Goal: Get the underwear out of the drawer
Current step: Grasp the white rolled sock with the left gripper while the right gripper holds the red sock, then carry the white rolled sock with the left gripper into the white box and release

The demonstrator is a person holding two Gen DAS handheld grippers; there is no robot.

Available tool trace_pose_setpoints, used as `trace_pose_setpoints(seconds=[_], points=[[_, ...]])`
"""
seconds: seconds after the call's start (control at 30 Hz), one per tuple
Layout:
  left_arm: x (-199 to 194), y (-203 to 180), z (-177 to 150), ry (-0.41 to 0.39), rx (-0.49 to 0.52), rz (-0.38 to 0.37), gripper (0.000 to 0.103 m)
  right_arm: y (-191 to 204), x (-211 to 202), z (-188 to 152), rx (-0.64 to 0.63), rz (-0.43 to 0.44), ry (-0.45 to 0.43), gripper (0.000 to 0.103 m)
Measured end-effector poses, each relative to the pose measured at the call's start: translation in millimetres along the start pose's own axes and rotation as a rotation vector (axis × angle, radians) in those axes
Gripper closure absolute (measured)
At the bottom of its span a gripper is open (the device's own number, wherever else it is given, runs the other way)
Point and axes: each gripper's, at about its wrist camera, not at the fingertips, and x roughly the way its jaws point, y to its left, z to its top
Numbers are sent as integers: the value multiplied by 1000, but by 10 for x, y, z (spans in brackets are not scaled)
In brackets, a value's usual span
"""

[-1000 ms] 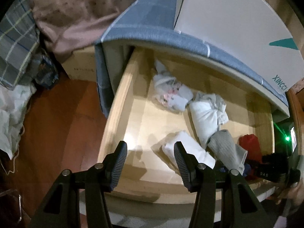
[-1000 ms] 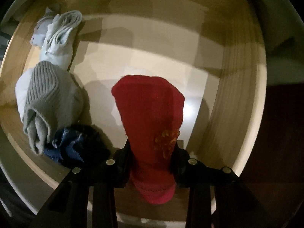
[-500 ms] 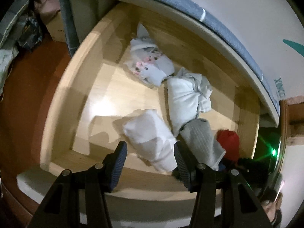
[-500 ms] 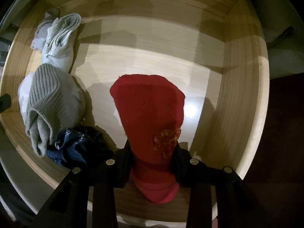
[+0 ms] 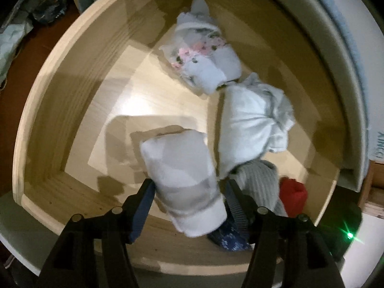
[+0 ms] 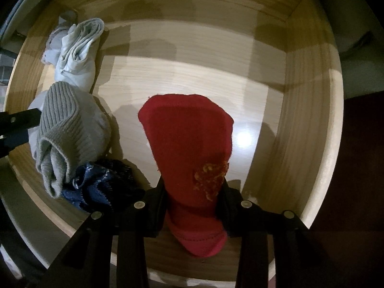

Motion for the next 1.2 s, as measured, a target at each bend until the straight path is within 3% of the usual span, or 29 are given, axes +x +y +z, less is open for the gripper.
trace_pose_setpoints(seconds=[0.3,0.4,0.7,0.9,1.2], points=[[234,-54,46,71,48,96,41,-34,-20,0,6,14,-1,67],[280,-68,24,74,84,100,55,-44,-19,4,6,15,-2,67],[183,-107,-49,13,183,157,61,-44,-18,4,4,15,-2,67],[-139,-162,-129,-100,303,167,61,-46,-18,3,3,14,-1,67],[-850,-443,-497,-436,538,161,61,-45,-15,10,1,14,-1,67]])
